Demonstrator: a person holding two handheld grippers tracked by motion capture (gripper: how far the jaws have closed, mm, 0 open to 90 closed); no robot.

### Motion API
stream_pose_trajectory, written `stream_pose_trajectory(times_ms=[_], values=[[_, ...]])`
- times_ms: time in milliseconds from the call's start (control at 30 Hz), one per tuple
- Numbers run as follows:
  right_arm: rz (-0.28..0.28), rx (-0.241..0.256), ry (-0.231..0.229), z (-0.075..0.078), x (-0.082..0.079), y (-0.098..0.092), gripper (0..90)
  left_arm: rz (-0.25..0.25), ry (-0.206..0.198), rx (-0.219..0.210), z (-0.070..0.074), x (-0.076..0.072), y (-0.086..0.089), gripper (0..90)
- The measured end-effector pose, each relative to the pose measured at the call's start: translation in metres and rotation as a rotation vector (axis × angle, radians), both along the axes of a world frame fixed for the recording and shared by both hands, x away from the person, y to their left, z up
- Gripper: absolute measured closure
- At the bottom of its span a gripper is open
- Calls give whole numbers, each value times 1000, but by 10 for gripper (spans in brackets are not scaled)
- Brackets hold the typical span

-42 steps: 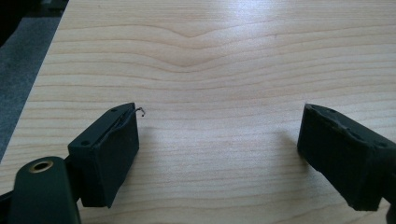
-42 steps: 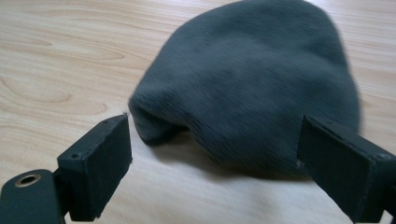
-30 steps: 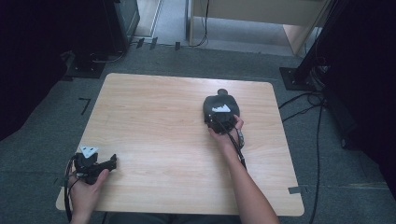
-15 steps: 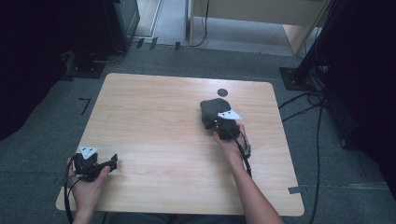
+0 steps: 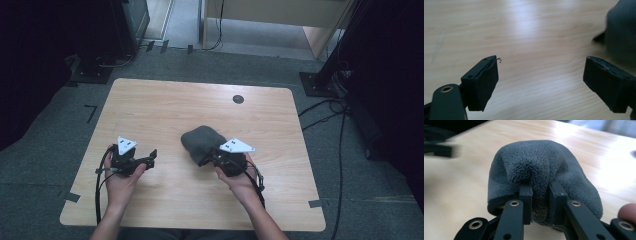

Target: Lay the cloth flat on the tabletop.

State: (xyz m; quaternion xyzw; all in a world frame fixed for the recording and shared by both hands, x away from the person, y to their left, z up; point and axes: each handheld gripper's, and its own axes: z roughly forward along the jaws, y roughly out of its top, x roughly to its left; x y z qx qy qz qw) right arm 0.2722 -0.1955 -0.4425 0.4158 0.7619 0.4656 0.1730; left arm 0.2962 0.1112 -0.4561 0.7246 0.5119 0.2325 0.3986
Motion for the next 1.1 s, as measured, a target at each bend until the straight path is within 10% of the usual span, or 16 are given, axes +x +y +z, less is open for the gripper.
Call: stream_pose_trajectory(times_ms=[133,167,300,467,733,1000,1100], values=[[40,83,43,-1,-7,2,706,-65,-9,-22,-1,-3,-22,137],[-78,16,31,-8,-2,-4,644,-103,-4,8,-7,-6,-34,138],[-268,38,88,-21,6,-30,599,-137,16,11,-16,-10,-42,140],[-263,42,59,-15,3,-37,581,-163,32,-7,-21,-11,-45,149],[-164,48,94,-23,1,-22,590,-390,18,-102,-16,-29,-63,240],[-140,32,77,-26,1,-15,583,-424,32,18,-27,-40,-92,138],[-163,-23,63,-27,0,-15,525,-318,12,88,-32,-38,-89,548]])
